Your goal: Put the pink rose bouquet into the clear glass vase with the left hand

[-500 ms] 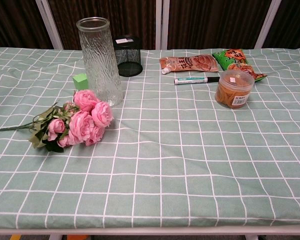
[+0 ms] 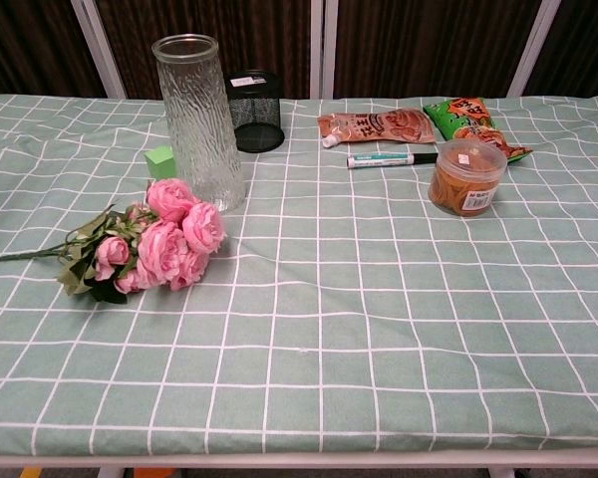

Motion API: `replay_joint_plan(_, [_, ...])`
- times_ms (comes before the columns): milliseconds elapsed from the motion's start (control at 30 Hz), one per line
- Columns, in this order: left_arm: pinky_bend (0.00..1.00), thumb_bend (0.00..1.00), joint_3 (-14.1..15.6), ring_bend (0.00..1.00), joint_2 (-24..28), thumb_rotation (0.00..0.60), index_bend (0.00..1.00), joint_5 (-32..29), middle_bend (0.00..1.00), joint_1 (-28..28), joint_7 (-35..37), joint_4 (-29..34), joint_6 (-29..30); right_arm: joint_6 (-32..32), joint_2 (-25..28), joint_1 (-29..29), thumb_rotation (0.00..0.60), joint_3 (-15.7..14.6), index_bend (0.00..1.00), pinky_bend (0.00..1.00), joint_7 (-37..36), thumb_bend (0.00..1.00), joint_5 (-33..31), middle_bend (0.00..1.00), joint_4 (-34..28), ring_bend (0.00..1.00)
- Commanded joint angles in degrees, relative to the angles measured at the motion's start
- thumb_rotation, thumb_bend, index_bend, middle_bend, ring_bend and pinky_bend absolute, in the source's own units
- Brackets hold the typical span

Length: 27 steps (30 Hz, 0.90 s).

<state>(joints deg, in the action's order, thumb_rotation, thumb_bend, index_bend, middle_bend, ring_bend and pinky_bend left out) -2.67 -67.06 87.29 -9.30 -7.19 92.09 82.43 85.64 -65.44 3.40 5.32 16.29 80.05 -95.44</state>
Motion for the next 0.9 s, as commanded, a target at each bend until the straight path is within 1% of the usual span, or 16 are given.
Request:
replay_joint_plan(33, [0.08, 0.09, 0.63, 0.00, 0.06, 0.600, 0.10, 0.47, 0.00, -0.39, 1.79, 0.28, -1.09, -0.02, 0.06, 0.07, 0.600, -0.05, 0.00, 0.00, 0.08, 0.22, 0.18, 0.00, 0.22, 0.00])
replay_joint_plan(200, [0.08, 0.09, 0.41, 0.00, -1.70, 0.600, 0.10, 1.50, 0.00, -1.81, 3.23, -0.71, -2.18, -0.33, 0.06, 0.17, 0.600, 0.24, 0.00, 0.00, -0.22, 0.22, -0.45, 0.00, 0.21, 0.00])
replay_joint_plan(300, [0.08, 0.09, -0.13, 0.00, -3.20, 0.600, 0.10, 2.51, 0.00, -3.46, 6.08, -1.19, -3.22, -0.30, 0.10, 0.30, 0.600, 0.36, 0.00, 0.00, -0.06, 0.22, -0.38, 0.00, 0.19, 0.00])
replay_joint_plan(400, [0.08, 0.09, 0.23, 0.00, -4.49, 0.600, 0.10, 3.56, 0.00, -5.66, 8.15, -0.80, -6.22, -0.21, 0.01, 0.26, 0.600, 0.33, 0.00, 0.00, -0.17, 0.22, -0.32, 0.00, 0.36, 0.00])
replay_joint_plan(600, [0.08, 0.09, 0.43, 0.00, -8.67, 0.600, 0.10, 5.12, 0.00, -10.43, 8.26, -0.16, -12.09, -0.58, 0.20, 0.32, 0.600, 0.11, 0.00, 0.00, -0.45, 0.22, -0.21, 0.00, 0.62, 0.00])
replay_joint_plan(767, [0.08, 0.09, -0.43, 0.00, -12.68, 0.600, 0.10, 3.81, 0.00, -13.36, 8.75, -1.09, -15.53, -0.84, 0.35, 0.43, 0.600, 0.08, 0.00, 0.00, -0.92, 0.22, -0.11, 0.00, 0.83, 0.00])
replay_joint_plan(900, [0.09, 0.09, -1.54, 0.00, -14.95, 0.600, 0.09, 0.22, 0.00, -15.15, 10.88, -1.44, -18.90, -1.48, 0.64, 0.55, 0.600, -0.29, 0.00, 0.00, -2.45, 0.22, 0.38, 0.00, 1.03, 0.00])
